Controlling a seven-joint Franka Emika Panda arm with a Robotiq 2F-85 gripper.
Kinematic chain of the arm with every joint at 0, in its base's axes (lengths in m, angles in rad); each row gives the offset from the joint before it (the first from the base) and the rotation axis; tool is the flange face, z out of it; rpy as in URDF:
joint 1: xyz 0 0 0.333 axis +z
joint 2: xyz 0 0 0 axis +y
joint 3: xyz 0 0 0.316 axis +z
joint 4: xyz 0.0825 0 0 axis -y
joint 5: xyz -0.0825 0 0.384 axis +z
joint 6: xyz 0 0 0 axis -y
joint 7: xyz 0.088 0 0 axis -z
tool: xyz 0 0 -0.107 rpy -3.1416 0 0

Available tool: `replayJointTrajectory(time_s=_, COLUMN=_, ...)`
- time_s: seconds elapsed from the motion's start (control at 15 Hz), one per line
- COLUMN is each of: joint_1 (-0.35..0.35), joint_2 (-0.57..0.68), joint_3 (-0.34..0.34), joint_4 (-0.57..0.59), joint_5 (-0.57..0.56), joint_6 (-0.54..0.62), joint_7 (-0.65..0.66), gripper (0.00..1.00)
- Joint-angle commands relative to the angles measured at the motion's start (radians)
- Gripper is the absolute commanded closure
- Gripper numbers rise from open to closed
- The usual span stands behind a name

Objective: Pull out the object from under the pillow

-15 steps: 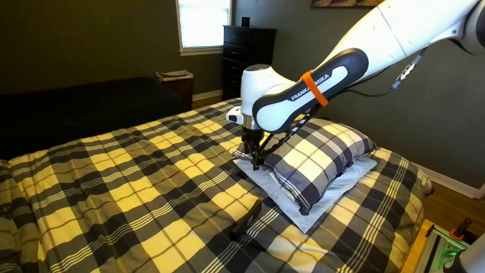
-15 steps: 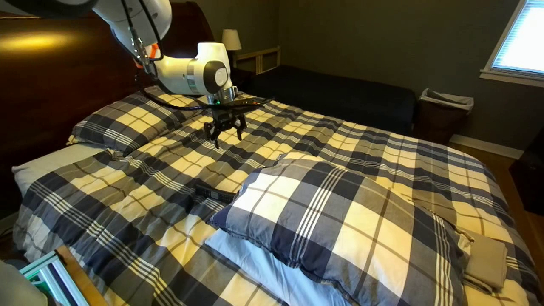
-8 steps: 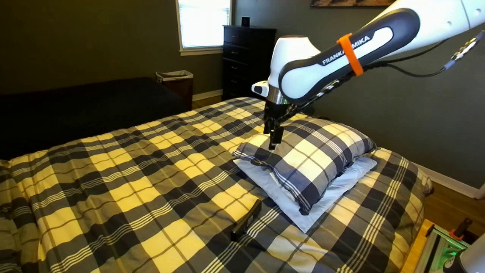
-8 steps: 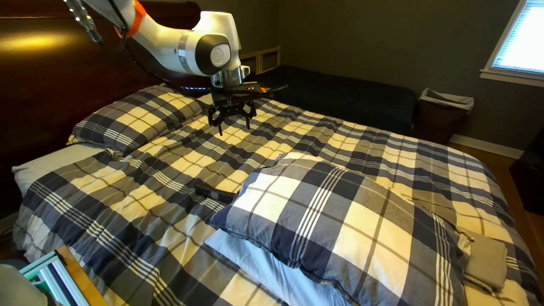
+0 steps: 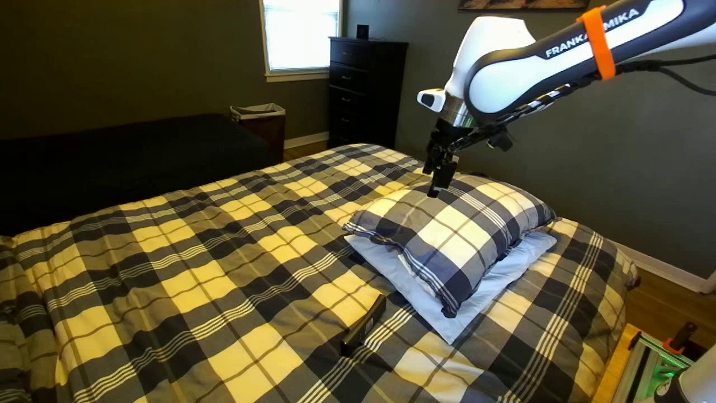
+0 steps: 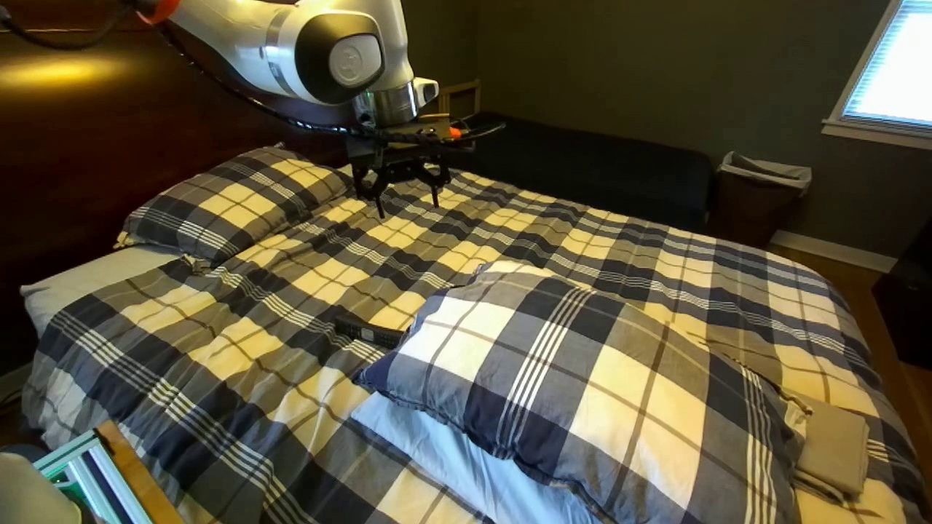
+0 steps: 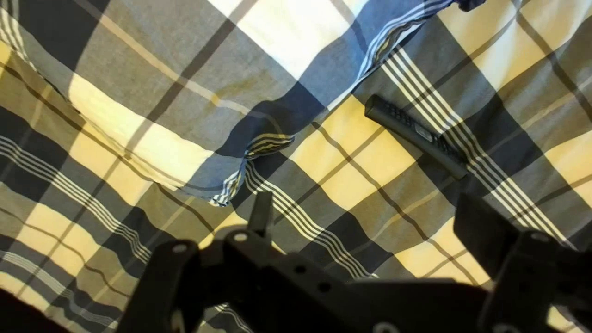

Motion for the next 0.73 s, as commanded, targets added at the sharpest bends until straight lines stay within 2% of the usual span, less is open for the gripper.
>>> replayJointTrajectory(time_s=0.0, joint_1=0.008, joint_2=-0.164, joint_3=-0.058, joint_4=-0.152, joint_5=0.013, joint_6=0.074, joint_7=0.058, gripper=0.00)
replayJointTrajectory(time_s=0.33, joint_1=-0.016, joint_2=-0.310, joint_3=-0.123, joint_4=-0.265, joint_5=-0.021, joint_6=0.152, joint_7=0.239, gripper=0.00)
replayJointTrajectory(time_s=0.4, joint_1=0.017, joint_2=-0.234, joint_3=-0.133, joint_4=-0.187, joint_5=-0.024, joint_6=0.115, joint_7=0.188, gripper=0.00)
replayJointTrajectory(time_s=0.67, joint_1=0.027, joint_2=-0.248, joint_3=-0.146, joint_4=-0.194, joint_5=-0.026, joint_6=0.118, joint_7=0.190, gripper=0.00)
